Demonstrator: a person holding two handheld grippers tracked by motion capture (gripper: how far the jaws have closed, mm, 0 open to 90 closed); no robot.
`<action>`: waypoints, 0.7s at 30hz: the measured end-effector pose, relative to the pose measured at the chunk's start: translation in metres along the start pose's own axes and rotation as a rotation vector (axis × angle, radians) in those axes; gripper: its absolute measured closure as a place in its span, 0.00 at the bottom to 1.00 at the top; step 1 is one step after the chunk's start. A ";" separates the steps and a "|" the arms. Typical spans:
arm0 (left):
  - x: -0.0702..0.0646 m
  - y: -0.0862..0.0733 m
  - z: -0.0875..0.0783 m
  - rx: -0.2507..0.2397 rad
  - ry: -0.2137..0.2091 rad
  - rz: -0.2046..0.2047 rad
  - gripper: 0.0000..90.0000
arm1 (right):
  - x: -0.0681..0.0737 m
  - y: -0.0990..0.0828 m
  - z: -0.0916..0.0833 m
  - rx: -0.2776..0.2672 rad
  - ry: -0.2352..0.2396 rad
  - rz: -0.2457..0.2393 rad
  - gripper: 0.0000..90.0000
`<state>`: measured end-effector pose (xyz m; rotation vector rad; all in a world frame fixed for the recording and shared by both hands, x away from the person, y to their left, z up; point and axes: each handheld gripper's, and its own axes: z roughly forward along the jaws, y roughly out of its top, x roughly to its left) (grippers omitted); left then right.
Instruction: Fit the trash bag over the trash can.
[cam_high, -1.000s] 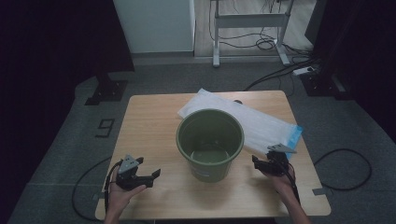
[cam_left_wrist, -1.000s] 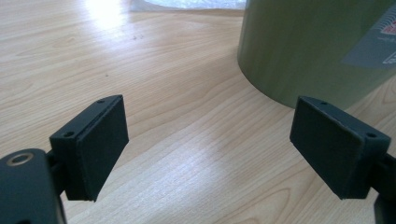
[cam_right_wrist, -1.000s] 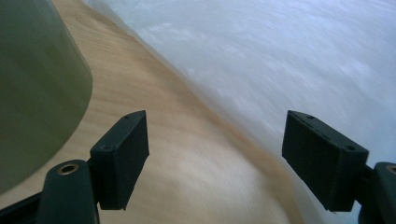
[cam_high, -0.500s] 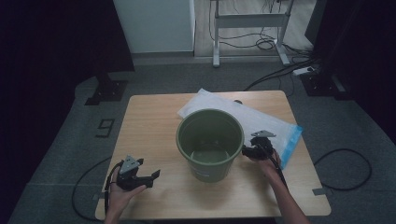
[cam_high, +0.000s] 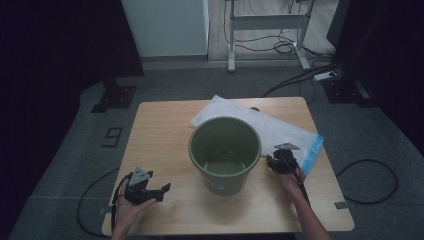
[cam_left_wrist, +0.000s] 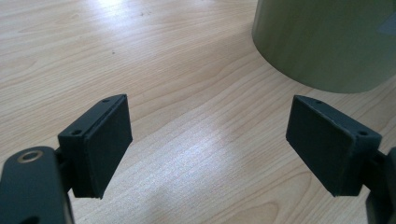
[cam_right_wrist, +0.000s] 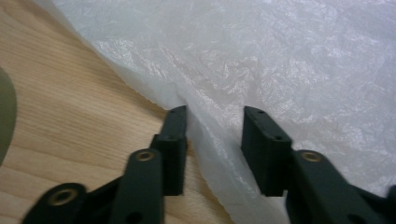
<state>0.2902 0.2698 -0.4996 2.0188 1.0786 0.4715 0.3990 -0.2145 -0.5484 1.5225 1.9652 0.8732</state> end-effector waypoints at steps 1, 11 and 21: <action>0.000 0.000 0.001 0.006 0.005 0.003 0.15 | -0.001 -0.001 0.000 -0.002 -0.001 0.006 0.74; -0.002 -0.002 0.004 0.039 0.033 0.026 0.16 | -0.012 -0.025 -0.030 0.016 -0.012 0.092 0.98; -0.003 -0.003 0.006 0.055 0.050 0.029 0.16 | -0.018 -0.081 -0.096 -0.031 0.003 0.100 0.98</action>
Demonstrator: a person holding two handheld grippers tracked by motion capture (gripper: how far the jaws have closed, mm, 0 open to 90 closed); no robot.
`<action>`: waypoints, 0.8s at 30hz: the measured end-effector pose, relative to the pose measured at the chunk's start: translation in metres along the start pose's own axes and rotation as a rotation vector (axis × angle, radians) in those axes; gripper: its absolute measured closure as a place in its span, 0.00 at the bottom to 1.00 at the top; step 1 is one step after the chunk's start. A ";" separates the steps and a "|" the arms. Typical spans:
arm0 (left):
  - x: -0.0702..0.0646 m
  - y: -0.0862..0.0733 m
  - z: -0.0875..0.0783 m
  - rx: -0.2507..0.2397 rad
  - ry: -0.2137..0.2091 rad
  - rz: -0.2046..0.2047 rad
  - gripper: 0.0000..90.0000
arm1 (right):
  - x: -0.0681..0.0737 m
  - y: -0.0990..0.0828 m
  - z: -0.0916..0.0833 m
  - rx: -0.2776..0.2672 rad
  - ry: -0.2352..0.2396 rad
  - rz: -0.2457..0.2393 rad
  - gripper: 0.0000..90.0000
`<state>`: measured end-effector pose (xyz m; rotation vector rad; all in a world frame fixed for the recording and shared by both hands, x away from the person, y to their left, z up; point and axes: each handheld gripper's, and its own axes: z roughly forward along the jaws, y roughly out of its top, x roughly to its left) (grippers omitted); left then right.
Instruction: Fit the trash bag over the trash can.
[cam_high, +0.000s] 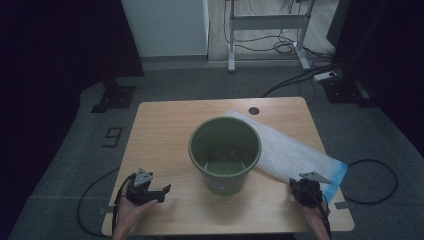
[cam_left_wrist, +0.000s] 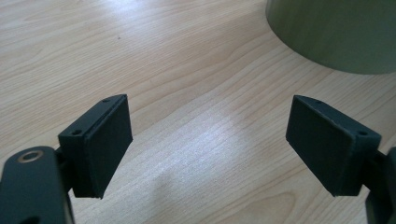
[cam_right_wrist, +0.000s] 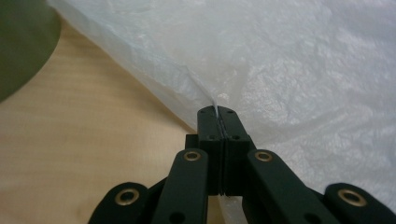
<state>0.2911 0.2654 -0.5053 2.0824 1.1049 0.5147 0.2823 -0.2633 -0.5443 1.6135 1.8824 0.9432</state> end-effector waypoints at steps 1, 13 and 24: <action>0.000 0.000 0.000 0.000 0.001 0.002 0.16 | -0.002 -0.005 -0.006 -0.002 -0.007 -0.006 0.98; 0.001 -0.001 -0.002 -0.006 0.000 -0.004 0.16 | -0.008 -0.020 -0.018 0.021 -0.010 0.008 0.91; 0.000 -0.001 -0.001 -0.008 -0.005 -0.007 0.16 | 0.025 -0.006 -0.017 -0.045 0.053 -0.080 0.39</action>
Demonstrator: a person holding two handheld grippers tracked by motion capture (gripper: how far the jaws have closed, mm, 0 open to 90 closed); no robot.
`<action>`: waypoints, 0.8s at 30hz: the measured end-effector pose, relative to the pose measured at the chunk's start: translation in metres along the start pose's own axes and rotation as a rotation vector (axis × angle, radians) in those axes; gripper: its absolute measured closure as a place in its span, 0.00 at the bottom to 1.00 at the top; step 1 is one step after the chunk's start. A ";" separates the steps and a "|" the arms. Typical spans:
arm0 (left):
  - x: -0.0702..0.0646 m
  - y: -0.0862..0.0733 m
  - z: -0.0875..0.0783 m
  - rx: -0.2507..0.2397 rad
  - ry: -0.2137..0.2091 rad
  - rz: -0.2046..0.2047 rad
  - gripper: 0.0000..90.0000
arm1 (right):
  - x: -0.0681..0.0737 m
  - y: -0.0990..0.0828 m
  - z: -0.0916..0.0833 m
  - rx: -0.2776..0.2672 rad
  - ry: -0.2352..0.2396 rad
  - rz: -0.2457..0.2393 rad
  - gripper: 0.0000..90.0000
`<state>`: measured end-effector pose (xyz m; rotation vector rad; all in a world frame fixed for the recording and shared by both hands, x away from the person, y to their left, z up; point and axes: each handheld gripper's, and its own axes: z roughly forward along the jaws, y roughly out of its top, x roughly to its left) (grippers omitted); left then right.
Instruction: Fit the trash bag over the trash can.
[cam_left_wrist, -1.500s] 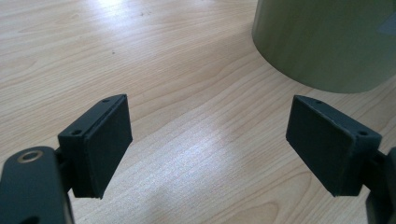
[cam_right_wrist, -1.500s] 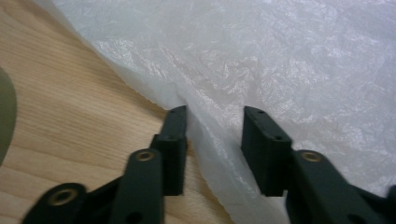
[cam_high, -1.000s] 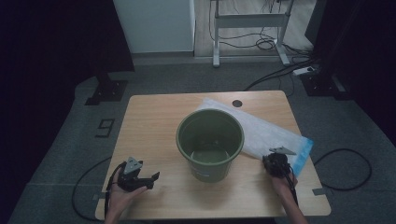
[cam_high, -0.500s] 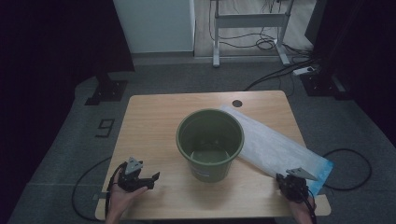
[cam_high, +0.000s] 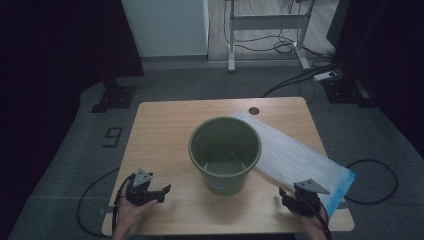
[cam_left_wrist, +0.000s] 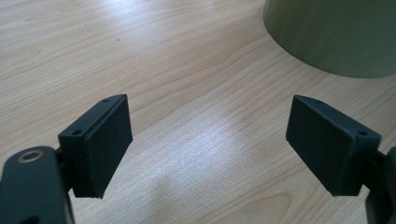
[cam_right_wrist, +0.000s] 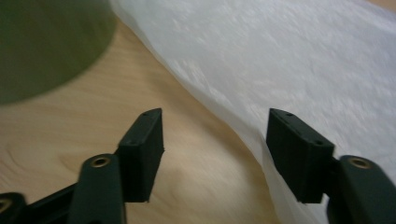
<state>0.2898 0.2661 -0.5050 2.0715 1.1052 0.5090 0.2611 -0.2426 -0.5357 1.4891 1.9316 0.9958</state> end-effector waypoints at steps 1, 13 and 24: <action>0.000 0.000 0.000 0.001 0.000 0.001 0.16 | 0.003 0.004 0.003 -0.006 0.006 -0.001 0.38; 0.001 -0.001 0.000 0.000 -0.001 -0.004 0.16 | 0.029 0.043 0.047 0.014 0.053 0.005 0.30; 0.001 -0.002 0.001 0.001 -0.006 -0.007 0.16 | 0.028 0.053 0.095 0.088 0.018 -0.001 0.30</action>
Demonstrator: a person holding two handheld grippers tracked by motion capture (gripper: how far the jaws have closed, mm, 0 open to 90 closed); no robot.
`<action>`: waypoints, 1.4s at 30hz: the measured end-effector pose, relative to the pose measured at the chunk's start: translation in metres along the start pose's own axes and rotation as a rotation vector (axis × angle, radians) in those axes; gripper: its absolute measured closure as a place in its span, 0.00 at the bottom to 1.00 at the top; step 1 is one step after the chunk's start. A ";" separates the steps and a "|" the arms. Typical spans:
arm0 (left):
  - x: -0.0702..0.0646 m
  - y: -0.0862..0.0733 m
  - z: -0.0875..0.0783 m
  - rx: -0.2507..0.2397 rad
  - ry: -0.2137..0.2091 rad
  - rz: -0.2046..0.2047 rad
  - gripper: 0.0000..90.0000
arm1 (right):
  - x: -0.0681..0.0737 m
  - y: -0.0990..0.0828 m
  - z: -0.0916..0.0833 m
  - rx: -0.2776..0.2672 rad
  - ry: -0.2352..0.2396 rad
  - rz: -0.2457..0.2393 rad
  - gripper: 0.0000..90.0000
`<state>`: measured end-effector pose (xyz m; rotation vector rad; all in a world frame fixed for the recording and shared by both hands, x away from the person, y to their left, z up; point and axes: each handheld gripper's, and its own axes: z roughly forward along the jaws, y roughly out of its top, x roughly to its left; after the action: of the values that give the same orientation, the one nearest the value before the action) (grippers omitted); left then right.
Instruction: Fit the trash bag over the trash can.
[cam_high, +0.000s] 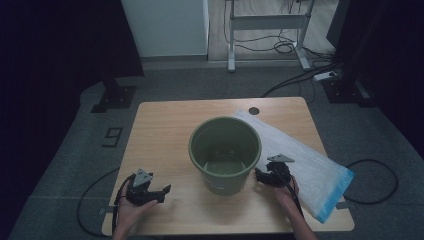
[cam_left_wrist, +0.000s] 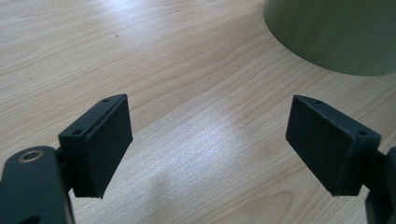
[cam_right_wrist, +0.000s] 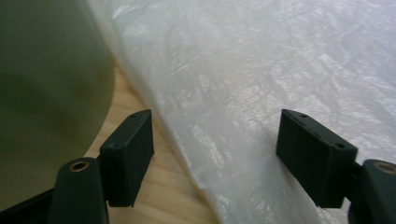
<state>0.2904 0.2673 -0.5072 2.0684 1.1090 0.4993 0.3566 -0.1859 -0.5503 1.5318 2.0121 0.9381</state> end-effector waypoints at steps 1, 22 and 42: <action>0.000 0.000 0.000 0.000 0.000 0.000 0.16 | -0.001 0.001 0.000 0.001 -0.002 0.009 0.31; -0.001 0.000 0.002 0.002 -0.012 0.003 0.16 | -0.021 0.000 -0.009 -0.102 -0.067 -0.022 0.98; -0.004 0.002 0.001 -0.013 -0.012 0.009 0.17 | -0.053 0.023 -0.087 -0.404 0.097 0.205 0.98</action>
<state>0.2898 0.2625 -0.5059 2.0641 1.0869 0.4965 0.3264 -0.2546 -0.4778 1.5003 1.6140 1.4244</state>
